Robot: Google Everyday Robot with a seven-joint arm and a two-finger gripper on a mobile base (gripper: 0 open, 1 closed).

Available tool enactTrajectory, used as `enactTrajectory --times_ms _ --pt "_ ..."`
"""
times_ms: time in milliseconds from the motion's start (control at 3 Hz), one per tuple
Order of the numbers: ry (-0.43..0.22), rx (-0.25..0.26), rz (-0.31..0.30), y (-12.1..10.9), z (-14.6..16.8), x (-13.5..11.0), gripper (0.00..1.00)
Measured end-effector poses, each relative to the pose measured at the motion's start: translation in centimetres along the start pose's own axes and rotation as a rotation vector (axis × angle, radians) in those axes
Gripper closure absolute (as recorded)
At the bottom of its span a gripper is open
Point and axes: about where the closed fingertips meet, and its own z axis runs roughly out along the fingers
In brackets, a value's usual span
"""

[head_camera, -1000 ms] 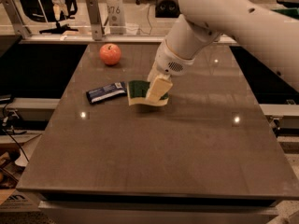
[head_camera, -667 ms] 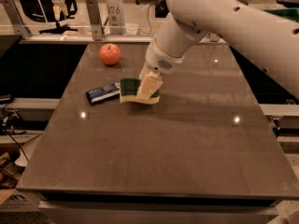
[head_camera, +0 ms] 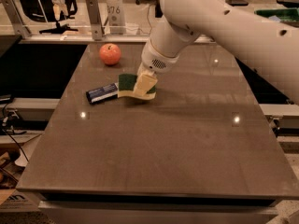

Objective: Move sponge near rxbar blueberry

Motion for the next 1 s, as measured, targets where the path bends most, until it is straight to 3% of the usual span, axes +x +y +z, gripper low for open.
enactTrajectory --times_ms 333,667,1000 --pt "0.0 -0.003 -0.002 0.09 0.11 -0.08 0.13" --pt "0.001 -0.005 -0.003 0.15 0.22 -0.11 0.0" --pt "0.001 -0.005 -0.003 0.15 0.23 -0.11 0.0"
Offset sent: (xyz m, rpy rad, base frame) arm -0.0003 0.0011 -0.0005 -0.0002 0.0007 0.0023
